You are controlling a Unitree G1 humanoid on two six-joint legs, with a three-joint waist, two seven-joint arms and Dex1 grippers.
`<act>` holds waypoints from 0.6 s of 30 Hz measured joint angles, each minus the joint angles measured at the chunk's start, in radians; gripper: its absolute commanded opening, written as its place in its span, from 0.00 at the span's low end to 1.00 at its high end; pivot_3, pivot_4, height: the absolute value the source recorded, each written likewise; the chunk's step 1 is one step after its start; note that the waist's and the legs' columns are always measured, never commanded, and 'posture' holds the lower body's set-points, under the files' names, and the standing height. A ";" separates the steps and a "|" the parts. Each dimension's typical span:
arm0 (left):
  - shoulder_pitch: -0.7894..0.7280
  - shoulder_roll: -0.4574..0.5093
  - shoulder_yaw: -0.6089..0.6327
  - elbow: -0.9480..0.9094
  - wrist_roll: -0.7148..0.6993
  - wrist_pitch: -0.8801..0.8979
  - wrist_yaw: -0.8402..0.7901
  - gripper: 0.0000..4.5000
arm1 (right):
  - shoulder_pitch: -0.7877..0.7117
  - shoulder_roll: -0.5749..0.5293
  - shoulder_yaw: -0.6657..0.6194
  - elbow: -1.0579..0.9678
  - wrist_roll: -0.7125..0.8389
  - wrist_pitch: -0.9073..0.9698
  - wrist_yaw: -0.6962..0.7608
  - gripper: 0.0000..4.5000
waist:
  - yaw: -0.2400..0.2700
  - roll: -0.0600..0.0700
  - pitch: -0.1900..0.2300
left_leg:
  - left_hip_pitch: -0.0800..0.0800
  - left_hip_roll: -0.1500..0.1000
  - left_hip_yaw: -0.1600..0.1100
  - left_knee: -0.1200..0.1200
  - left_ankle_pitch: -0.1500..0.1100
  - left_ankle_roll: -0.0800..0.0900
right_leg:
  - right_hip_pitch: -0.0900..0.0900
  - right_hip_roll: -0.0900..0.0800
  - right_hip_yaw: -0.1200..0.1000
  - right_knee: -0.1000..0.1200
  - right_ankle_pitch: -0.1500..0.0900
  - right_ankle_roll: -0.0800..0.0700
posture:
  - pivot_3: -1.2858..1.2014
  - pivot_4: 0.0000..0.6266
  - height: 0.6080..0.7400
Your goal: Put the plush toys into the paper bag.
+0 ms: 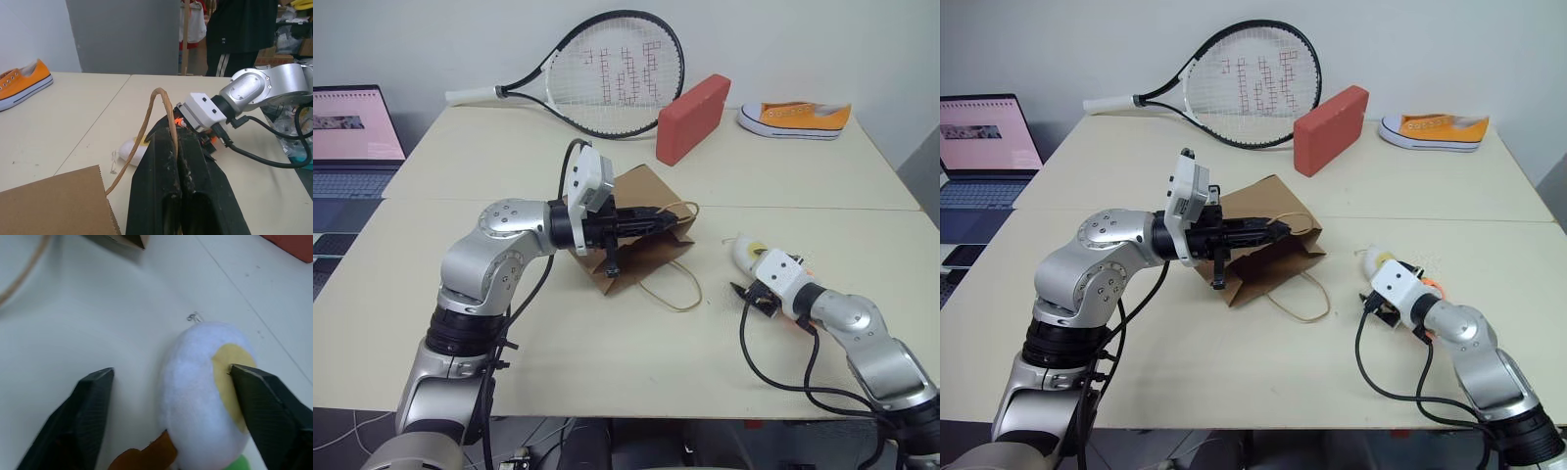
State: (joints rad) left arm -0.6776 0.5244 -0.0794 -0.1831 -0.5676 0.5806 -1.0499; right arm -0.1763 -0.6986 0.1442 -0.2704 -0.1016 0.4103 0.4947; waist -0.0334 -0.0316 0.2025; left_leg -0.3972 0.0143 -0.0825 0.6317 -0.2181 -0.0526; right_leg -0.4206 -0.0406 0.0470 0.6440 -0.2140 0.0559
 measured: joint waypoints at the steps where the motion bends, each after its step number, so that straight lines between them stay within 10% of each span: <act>1: 0.002 0.000 0.000 0.000 0.000 0.000 0.000 0.00 | -0.002 0.000 -0.001 0.011 -0.010 -0.011 -0.006 0.55 | 0.000 0.000 0.000 | 0.000 0.000 0.000 0.000 0.000 0.000 | 0.000 0.000 0.000 0.000 0.000 0.000 | 0.52 0.24 1.00; 8: 0.008 0.001 0.000 0.000 0.000 0.000 0.009 0.00 | -0.013 0.011 -0.012 0.052 -0.040 -0.067 -0.023 0.01 | 0.001 0.000 0.000 | 0.000 0.000 0.000 0.000 0.000 0.000 | 0.000 0.000 0.000 0.000 0.002 0.004 | 0.52 0.24 1.00; 18: 0.007 0.001 0.000 0.000 0.000 -0.002 0.008 0.00 | -0.038 -0.001 -0.125 -0.151 0.253 0.142 0.200 0.01 | 0.000 0.000 0.000 | 0.000 0.000 -0.001 0.000 0.000 0.000 | 0.000 0.000 0.000 0.000 0.002 0.004 | 0.52 0.24 1.00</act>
State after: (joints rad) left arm -0.6701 0.5254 -0.0790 -0.1827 -0.5680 0.5789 -1.0423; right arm -0.2139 -0.6995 0.0188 -0.4211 0.1515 0.5520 0.6949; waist -0.0330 -0.0316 0.2025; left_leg -0.3972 0.0143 -0.0833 0.6314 -0.2181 -0.0525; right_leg -0.4204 -0.0405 0.0466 0.6443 -0.2117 0.0597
